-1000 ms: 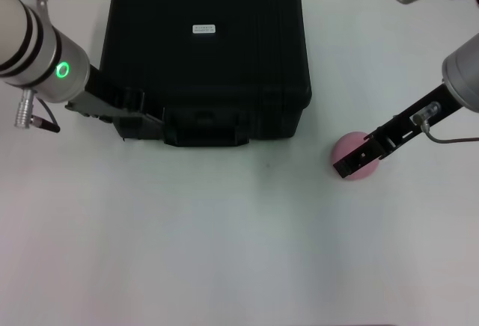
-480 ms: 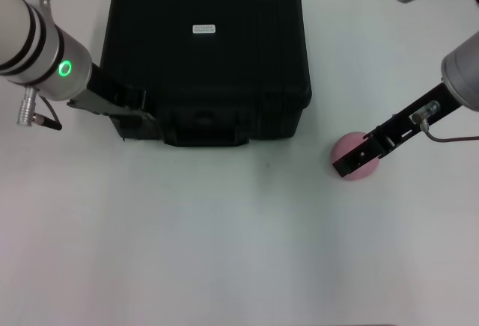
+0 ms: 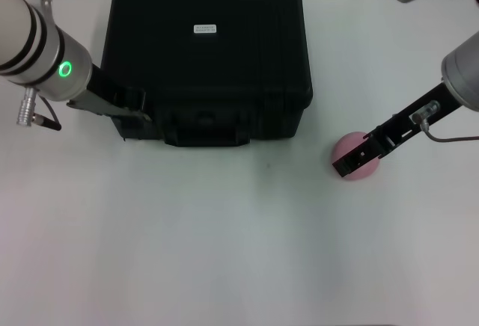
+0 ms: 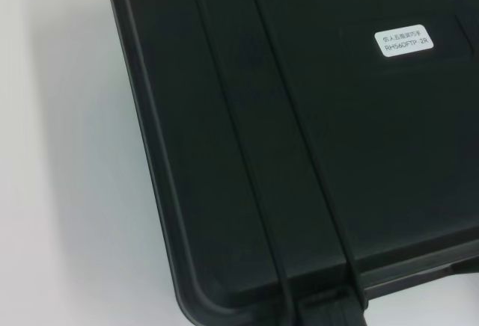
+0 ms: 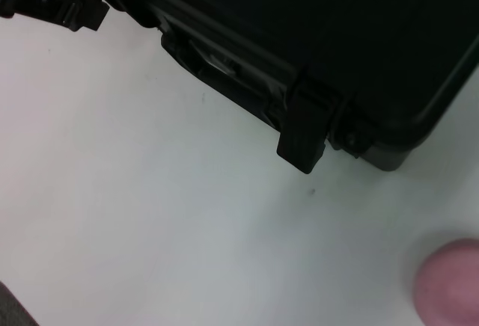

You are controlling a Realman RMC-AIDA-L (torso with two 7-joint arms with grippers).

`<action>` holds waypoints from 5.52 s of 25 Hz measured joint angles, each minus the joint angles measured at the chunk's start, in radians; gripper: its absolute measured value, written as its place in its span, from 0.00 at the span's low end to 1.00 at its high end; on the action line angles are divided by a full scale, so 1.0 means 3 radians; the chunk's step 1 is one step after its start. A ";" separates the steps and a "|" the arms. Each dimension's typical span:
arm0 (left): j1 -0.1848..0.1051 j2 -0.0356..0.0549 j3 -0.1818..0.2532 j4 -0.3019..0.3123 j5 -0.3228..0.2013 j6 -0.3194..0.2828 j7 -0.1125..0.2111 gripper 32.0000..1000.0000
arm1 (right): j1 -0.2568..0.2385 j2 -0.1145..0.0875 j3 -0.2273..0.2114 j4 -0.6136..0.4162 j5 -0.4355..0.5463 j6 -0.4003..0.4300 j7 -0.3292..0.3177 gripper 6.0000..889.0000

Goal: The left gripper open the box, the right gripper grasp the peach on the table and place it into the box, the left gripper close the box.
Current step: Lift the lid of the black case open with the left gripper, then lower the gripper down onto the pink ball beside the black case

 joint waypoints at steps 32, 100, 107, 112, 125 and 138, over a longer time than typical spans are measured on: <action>-0.0026 0.0002 0.0004 0.0636 -0.0013 -0.0467 -0.0019 0.36 | 0.0000 -0.0005 0.0025 0.0031 0.0000 -0.0005 -0.0010 0.90; -0.0402 0.0015 -0.0683 0.0887 -0.0017 -0.0849 0.0331 0.36 | 0.0118 -0.0005 0.0036 0.0334 0.0000 -0.0046 -0.0040 0.87; -0.0470 0.0018 -0.0832 0.0915 -0.0018 -0.0875 0.0394 0.36 | 0.0122 -0.0005 0.0036 0.0337 0.0000 -0.0046 -0.0041 0.87; -0.0508 0.0021 -0.0893 0.0947 -0.0017 -0.0884 0.0420 0.36 | 0.0123 -0.0005 0.0036 0.0338 0.0000 -0.0047 -0.0041 0.87; -0.0583 0.0026 -0.0952 0.0971 0.0009 -0.0897 0.0433 0.36 | 0.0123 -0.0010 0.0036 0.0379 0.0000 -0.0056 -0.0046 0.87; -0.0630 0.0025 -0.1001 0.1007 0.0021 -0.0897 0.0476 0.36 | 0.0121 -0.0010 0.0036 0.0380 0.0000 -0.0056 -0.0046 0.86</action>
